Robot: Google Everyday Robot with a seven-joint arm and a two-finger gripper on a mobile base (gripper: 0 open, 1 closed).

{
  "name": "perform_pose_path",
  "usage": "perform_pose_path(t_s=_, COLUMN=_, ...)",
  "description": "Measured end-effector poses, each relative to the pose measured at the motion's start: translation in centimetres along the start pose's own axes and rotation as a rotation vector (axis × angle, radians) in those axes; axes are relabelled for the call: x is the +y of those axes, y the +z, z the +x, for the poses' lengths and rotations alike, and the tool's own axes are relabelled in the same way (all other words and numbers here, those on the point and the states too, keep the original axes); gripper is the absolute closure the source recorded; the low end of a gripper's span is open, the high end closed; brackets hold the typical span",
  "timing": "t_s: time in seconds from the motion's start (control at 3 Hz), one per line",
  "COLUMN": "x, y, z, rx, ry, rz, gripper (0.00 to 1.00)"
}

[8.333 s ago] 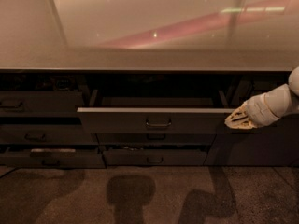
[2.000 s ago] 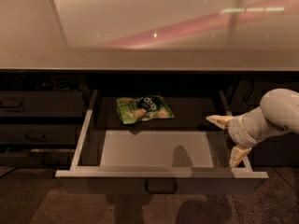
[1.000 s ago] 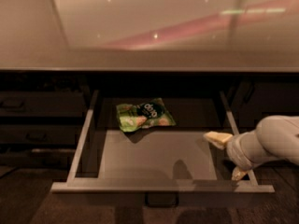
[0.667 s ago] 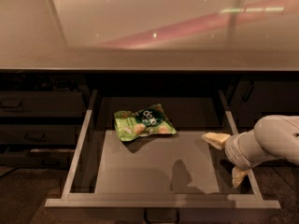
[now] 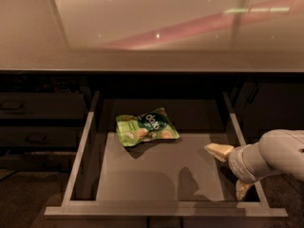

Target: Open top drawer

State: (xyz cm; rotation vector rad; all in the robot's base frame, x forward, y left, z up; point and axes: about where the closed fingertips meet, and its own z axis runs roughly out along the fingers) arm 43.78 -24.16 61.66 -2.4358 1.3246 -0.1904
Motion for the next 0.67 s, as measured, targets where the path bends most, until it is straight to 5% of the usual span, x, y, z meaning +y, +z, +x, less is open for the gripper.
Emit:
perform_pose_path(t_s=0.33, x=-0.83, y=-0.31, z=0.16, rx=-0.067, ry=0.014, rz=0.022, gripper=0.00)
perform_pose_path(t_s=0.67, x=-0.83, y=-0.31, z=0.16, rx=-0.067, ry=0.014, rz=0.022, gripper=0.00)
